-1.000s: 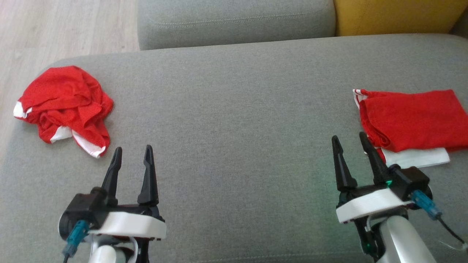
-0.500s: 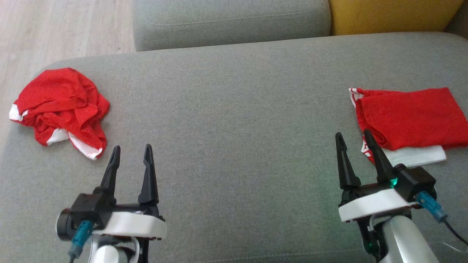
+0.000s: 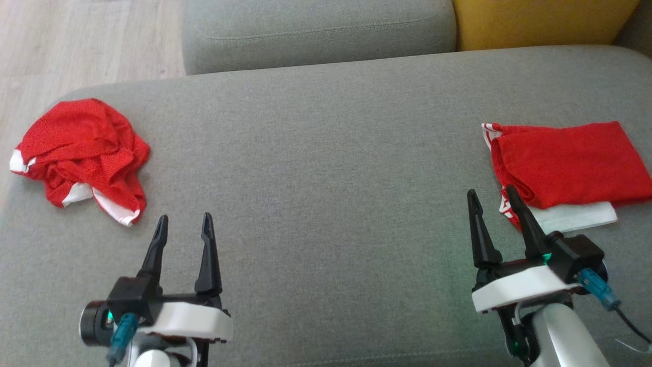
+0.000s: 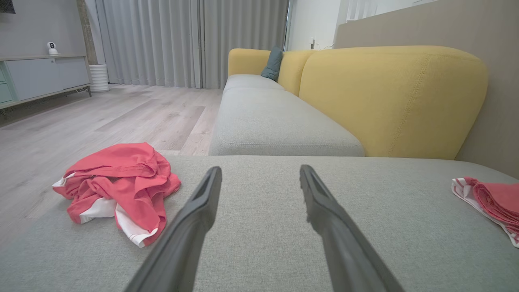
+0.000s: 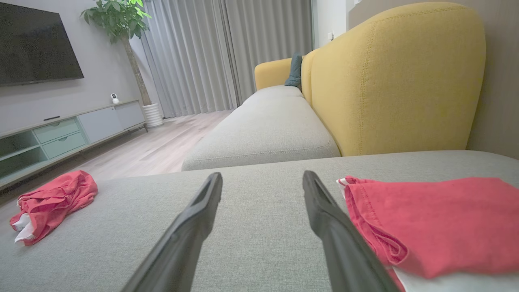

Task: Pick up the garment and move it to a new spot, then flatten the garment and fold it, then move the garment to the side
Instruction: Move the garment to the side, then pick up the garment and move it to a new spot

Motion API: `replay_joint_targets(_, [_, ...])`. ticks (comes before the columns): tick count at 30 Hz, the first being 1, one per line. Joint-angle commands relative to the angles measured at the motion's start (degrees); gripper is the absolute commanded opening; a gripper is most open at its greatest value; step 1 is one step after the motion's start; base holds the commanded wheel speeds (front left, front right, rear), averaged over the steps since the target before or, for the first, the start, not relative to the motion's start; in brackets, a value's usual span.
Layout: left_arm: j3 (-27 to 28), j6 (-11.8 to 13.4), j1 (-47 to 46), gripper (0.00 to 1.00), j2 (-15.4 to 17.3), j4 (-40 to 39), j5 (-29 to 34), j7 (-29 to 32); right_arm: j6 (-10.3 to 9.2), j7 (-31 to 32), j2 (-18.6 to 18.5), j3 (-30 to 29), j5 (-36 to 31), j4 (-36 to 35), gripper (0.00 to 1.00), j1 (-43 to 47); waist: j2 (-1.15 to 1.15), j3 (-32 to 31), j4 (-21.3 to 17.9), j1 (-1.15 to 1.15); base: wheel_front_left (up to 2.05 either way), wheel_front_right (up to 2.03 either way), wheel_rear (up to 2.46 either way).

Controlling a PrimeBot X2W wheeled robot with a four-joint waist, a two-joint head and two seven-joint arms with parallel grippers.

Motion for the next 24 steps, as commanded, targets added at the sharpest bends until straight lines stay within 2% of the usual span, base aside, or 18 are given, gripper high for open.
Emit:
replay_joint_targets(1, [1.5, 0.2, -1.7, 1.0, 0.2, -1.6, 0.7, -0.3, -0.04, -0.6, 0.1, 1.3, 0.1, -1.8, 1.0, -1.2, 0.0, 0.1, -0.1, 0.0, 0.0, 0.0, 0.0])
replay_joint_targets(14, [1.4, -0.2, -2.3, 1.0, 0.2, -1.2, 0.1, -0.3, -0.04, -0.6, 0.1, 0.9, 0.5, -1.9, 1.0, -1.1, 0.0, 0.6, 0.6, 0.0, 0.0, 0.0, 0.0])
replay_joint_targets(19, [1.6, -0.1, -2.6, 1.0, 0.2, -1.4, 0.2, -0.3, -0.04, -0.6, 0.1, 1.1, 0.7, -1.9, 1.0, -1.1, 0.0, 0.6, 2.6, 0.0, 0.0, 0.0, 0.0])
replay_joint_targets(24, [2.7, 0.0, -2.9, 1.0, 0.2, -1.3, 0.2, -0.3, -0.04, -0.6, 0.1, 2.3, 1.3, -2.1, 1.0, -0.7, 0.0, 0.4, 6.7, 0.0, 0.0, 0.0, 0.0])
